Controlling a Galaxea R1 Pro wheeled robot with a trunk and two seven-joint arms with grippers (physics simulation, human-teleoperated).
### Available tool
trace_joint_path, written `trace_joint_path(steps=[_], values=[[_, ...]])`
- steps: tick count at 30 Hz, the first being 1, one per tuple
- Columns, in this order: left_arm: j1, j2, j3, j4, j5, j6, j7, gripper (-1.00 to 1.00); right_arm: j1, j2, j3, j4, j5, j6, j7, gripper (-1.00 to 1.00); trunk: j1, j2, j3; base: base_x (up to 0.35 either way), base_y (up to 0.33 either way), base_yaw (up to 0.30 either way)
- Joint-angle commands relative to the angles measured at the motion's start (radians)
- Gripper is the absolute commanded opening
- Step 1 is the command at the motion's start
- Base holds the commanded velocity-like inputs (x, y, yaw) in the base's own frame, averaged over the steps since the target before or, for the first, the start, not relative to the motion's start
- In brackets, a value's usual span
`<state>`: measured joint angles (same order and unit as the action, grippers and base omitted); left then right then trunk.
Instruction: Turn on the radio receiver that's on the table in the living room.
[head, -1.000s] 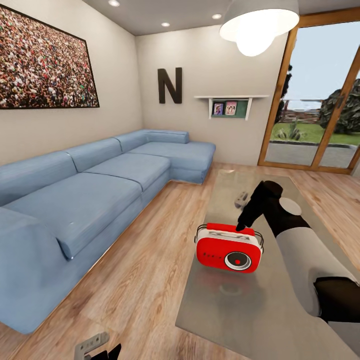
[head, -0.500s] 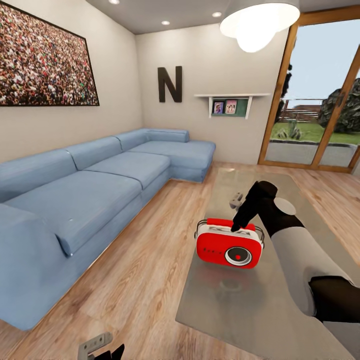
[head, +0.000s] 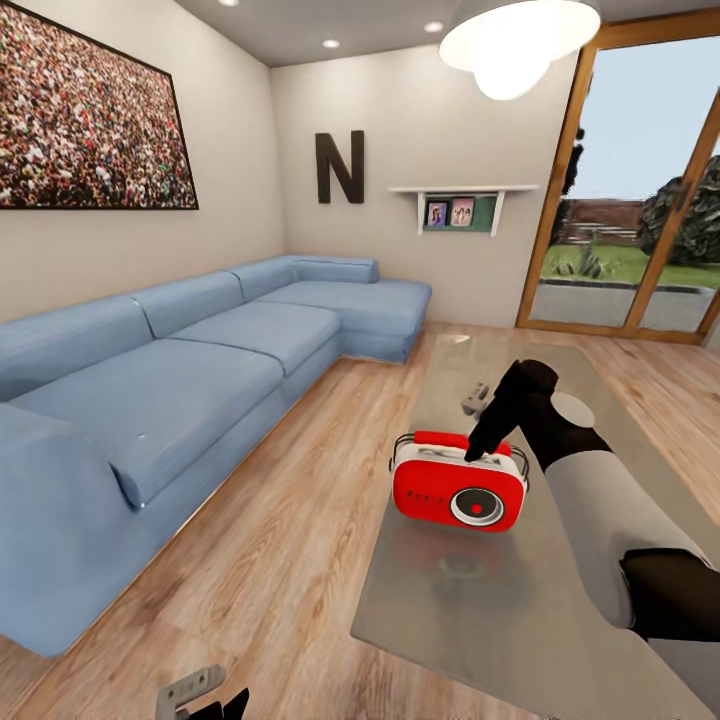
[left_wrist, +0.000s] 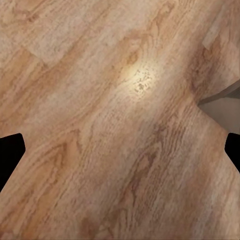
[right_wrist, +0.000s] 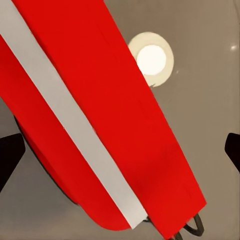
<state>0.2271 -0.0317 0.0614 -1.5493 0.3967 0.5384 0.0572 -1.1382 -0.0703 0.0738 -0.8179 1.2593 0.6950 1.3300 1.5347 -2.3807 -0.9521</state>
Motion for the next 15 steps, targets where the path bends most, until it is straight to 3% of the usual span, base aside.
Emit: trace_joint_path(steps=[1, 15], values=[[0.0, 0.0, 0.0, 0.0, 0.0, 0.0, 0.0, 1.0, 0.0, 0.0, 0.0, 0.0, 0.0, 0.0, 0.0, 1.0, 0.004, -0.007, -0.003, 0.0, 0.0, 0.0], [0.0, 0.003, 0.0, 0.0, 0.001, 0.0, -0.002, 1.0, -0.001, 0.0, 0.0, 0.022, -0.001, 0.0, 0.0, 1.0, 0.05, -0.091, -0.041, 0.0, 0.0, 0.0]])
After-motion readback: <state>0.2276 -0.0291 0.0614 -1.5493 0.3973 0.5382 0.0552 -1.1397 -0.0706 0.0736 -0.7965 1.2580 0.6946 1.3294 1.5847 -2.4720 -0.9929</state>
